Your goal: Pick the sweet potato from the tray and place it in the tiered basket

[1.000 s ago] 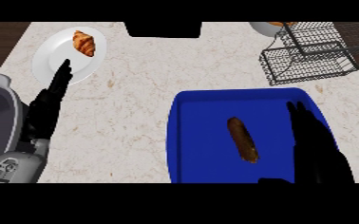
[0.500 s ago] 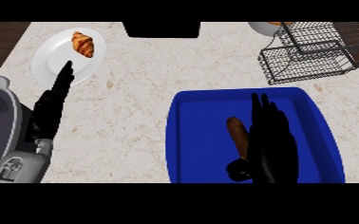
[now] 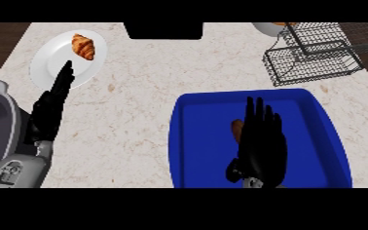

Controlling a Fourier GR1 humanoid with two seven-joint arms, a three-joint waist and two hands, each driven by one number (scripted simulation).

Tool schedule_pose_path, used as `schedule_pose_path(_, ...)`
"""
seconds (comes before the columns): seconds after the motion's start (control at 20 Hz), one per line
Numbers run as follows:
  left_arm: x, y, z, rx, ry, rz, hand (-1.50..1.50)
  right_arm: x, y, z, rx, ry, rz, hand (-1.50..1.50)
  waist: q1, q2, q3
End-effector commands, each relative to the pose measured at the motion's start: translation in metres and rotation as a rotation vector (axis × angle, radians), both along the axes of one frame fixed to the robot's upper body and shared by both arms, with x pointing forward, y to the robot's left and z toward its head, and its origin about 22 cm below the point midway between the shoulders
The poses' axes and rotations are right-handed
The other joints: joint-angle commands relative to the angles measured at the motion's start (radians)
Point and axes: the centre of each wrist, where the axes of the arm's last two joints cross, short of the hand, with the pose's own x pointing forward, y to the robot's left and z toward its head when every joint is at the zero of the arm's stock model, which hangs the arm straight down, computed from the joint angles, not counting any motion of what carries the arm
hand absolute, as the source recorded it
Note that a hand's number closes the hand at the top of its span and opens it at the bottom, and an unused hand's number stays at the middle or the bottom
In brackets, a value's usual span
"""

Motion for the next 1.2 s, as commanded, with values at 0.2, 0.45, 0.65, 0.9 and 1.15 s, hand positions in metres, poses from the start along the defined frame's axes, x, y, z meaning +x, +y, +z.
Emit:
schedule_pose_path(0.2, -0.014, 0.019, -0.011, 0.007, 0.002, 0.003, 0.0, -0.002, 0.013, 0.002, -0.188, 0.084, -0.159, -1.5, 0.001, -0.003, 0.0)
schedule_pose_path(0.45, 0.0, 0.001, 0.0, 0.003, -0.001, 0.004, 0.0, 0.003, 0.022, 0.001, -0.233, 0.069, -0.146, -1.5, -0.002, 0.0, 0.0)
schedule_pose_path(0.65, -0.009, 0.007, -0.012, 0.006, -0.001, 0.011, 0.0, -0.009, 0.03, -0.023, -0.208, 0.076, -0.15, -1.5, 0.0, 0.0, 0.001)
schedule_pose_path(0.9, -0.008, 0.009, -0.005, 0.008, -0.002, 0.001, 0.0, -0.007, 0.019, -0.036, -0.209, 0.113, -0.178, -1.5, -0.002, 0.0, 0.001)
schedule_pose_path(1.15, -0.009, -0.011, -0.004, 0.002, -0.004, -0.003, 0.0, 0.0, 0.015, -0.044, -0.189, 0.119, -0.206, -1.5, -0.001, 0.0, 0.001)
